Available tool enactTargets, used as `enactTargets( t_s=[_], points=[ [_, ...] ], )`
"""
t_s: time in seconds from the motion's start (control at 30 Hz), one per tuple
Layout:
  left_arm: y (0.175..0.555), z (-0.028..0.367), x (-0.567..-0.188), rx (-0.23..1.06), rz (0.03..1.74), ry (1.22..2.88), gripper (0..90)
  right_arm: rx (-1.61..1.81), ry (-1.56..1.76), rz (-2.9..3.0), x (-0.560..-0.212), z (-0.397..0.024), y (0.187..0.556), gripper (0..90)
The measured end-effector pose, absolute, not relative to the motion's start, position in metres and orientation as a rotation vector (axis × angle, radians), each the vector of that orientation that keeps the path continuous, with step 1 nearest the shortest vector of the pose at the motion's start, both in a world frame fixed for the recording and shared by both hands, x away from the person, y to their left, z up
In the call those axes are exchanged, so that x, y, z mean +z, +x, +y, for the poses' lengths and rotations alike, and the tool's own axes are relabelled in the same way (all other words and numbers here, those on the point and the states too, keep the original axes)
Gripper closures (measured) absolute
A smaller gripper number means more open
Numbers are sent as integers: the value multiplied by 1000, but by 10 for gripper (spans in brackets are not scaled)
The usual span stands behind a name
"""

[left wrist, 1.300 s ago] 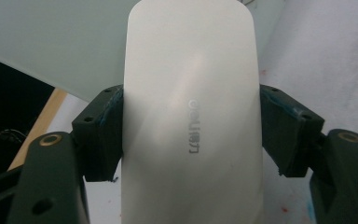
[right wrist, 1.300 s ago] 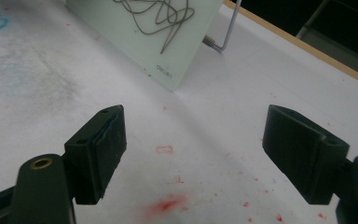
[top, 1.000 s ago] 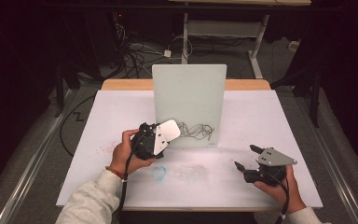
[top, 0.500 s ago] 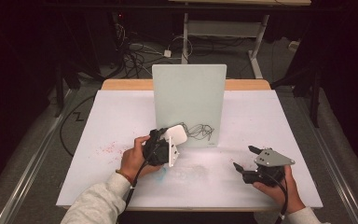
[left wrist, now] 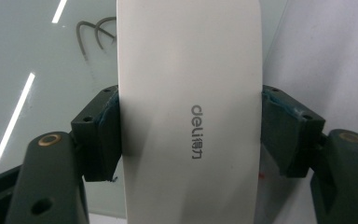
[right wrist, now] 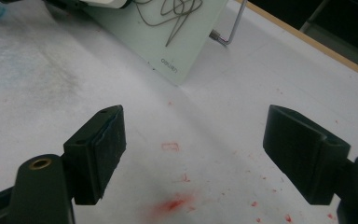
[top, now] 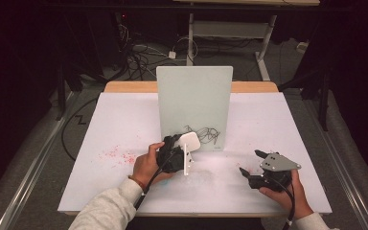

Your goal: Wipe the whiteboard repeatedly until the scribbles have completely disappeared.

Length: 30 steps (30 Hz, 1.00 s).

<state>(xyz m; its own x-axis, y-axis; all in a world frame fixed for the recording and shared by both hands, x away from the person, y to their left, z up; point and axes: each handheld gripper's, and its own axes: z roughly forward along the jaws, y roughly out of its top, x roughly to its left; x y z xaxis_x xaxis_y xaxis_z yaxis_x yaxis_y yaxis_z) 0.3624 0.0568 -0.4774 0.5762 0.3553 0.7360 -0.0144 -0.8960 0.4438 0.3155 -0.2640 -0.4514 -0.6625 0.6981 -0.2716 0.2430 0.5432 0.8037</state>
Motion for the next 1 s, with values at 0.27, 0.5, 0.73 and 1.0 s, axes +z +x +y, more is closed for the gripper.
enactTargets(
  t_s=[0.27,0.5,0.73,1.0],
  points=[
    [369,101,-451,1365,384,2344,291,1025,763,2185,-450,-267,314,218],
    [371,112,-452,1354,446,2320,290,1013,761,2193,-451,-265,314,219],
    [363,86,-476,1319,321,2421,286,1010,761,2202,-452,-264,314,219],
    [358,70,-488,1392,214,2487,286,1014,756,2204,-451,-265,314,219]
  ],
)
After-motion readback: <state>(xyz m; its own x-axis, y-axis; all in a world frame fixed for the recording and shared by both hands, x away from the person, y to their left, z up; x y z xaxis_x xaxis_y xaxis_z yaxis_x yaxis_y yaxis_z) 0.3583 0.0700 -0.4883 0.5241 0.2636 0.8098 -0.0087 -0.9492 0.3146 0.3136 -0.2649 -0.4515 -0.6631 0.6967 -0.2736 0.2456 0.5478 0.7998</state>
